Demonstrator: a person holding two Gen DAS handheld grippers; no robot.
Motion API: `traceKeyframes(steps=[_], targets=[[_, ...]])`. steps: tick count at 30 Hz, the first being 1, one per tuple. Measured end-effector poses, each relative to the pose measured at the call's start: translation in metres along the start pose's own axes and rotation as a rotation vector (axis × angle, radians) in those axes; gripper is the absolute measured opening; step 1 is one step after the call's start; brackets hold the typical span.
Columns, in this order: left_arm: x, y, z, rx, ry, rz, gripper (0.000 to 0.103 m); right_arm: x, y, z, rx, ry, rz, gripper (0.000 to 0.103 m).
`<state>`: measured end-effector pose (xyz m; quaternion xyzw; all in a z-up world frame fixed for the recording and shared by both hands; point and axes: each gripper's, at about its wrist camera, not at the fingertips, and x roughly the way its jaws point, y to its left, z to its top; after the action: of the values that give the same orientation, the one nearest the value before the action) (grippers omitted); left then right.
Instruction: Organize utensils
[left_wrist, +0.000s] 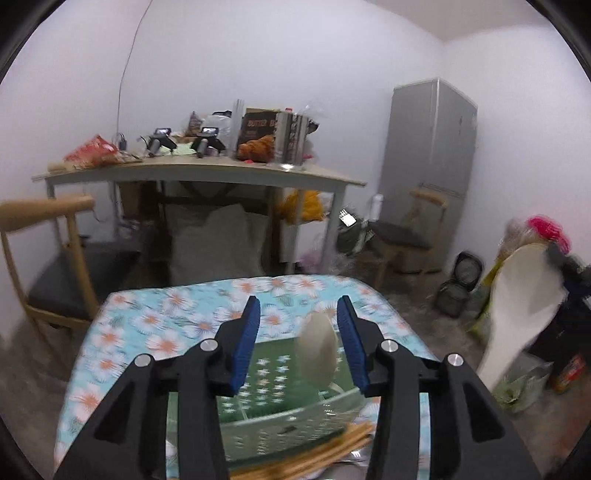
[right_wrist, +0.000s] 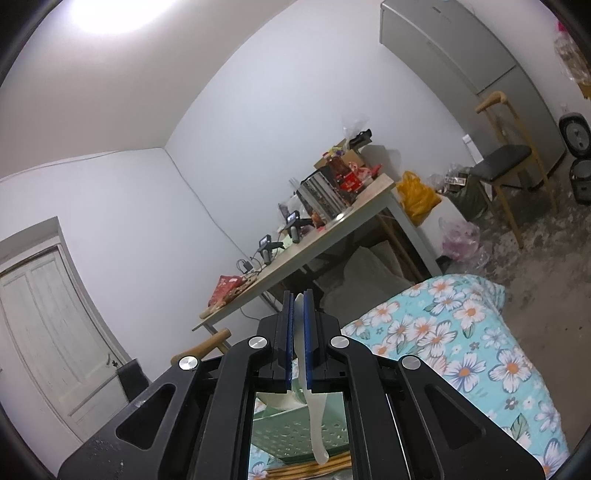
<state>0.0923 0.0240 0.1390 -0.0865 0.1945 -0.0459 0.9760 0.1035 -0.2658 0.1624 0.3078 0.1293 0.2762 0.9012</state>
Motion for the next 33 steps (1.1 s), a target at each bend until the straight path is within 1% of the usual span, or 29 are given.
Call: traceKeyframes(steps=[2, 5, 7, 8, 9, 12, 13, 17, 20, 24, 27, 33], targets=[[-0.012, 0.007, -0.001, -0.044, -0.022, -0.028, 0.045, 0.000, 0.000, -0.001, 0.002, 0.002, 0.002, 0.004], [-0.046, 0.030, -0.008, -0.122, -0.104, 0.052, 0.045, 0.004, 0.000, -0.004, 0.003, 0.014, -0.001, 0.004], [-0.067, 0.049, -0.022, -0.187, -0.127, 0.062, 0.045, 0.007, 0.000, -0.005, 0.004, 0.021, -0.004, 0.004], [-0.073, 0.059, -0.031, -0.218, -0.125, 0.067, 0.045, 0.009, 0.000, -0.005, 0.005, 0.023, -0.006, 0.004], [-0.078, 0.070, -0.042, -0.251, -0.105, 0.078, 0.045, 0.010, -0.001, -0.005, 0.007, 0.024, -0.008, 0.004], [-0.083, 0.092, -0.068, -0.303, -0.026, 0.108, 0.045, 0.013, 0.002, -0.005, 0.012, 0.021, -0.010, 0.004], [-0.086, 0.098, -0.077, -0.317, -0.012, 0.119, 0.045, 0.014, 0.003, -0.005, 0.011, 0.020, -0.012, 0.004], [-0.089, 0.112, -0.100, -0.326, 0.040, 0.136, 0.045, 0.017, 0.010, -0.001, 0.014, -0.002, -0.005, 0.004], [-0.094, 0.115, -0.107, -0.292, 0.048, 0.147, 0.045, 0.018, 0.015, 0.002, 0.015, -0.023, 0.005, 0.004], [-0.100, 0.120, -0.111, -0.288, 0.050, 0.127, 0.045, 0.025, 0.027, 0.003, 0.003, -0.041, 0.013, 0.004], [-0.097, 0.123, -0.114, -0.293, 0.072, 0.114, 0.045, 0.032, 0.038, 0.002, -0.040, -0.057, -0.014, 0.004], [-0.091, 0.126, -0.119, -0.294, 0.095, 0.121, 0.045, 0.051, 0.043, 0.000, -0.053, -0.051, -0.018, 0.004]])
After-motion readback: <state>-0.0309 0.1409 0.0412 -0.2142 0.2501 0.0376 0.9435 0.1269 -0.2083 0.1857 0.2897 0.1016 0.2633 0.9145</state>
